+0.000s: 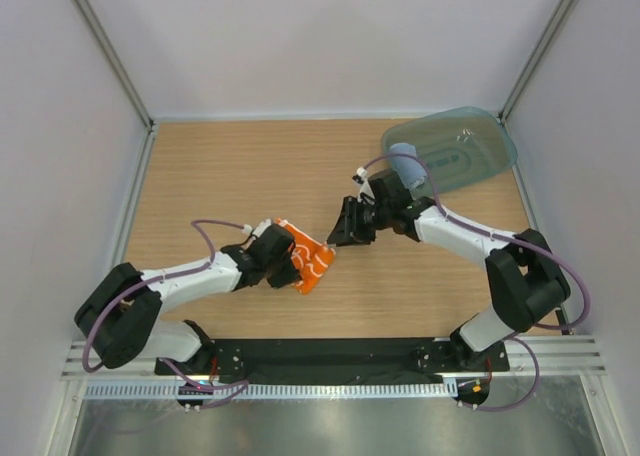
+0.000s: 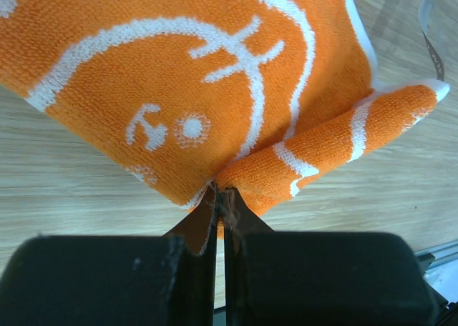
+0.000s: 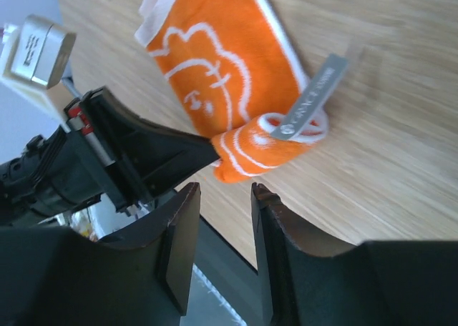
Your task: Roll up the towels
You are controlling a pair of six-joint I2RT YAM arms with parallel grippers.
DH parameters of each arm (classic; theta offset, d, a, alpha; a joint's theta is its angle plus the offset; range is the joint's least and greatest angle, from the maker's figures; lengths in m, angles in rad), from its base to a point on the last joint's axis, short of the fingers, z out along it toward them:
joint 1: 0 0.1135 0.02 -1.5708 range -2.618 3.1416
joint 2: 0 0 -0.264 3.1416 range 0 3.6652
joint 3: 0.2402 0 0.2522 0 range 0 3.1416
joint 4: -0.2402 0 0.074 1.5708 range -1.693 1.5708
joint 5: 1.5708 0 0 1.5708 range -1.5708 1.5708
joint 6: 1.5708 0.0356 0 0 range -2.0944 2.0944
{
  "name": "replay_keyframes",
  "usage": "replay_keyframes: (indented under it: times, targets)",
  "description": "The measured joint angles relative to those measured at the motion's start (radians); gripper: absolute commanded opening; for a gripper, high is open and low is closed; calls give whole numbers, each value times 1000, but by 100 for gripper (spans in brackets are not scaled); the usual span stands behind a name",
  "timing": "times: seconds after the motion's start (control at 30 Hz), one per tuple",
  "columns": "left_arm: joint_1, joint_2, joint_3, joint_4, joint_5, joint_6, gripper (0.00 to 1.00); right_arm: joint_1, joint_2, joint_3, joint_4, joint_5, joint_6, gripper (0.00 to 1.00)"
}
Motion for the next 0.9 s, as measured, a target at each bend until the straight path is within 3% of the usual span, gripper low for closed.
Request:
replay_keyframes:
  times: [0.4,0.9]
  targets:
    - [11,49,37,-39,10,-11,0,70,148,-41,239,-77,85,31]
    - [14,41,39,-58,10,-11,2,69,328,-46,370,-58,104,25]
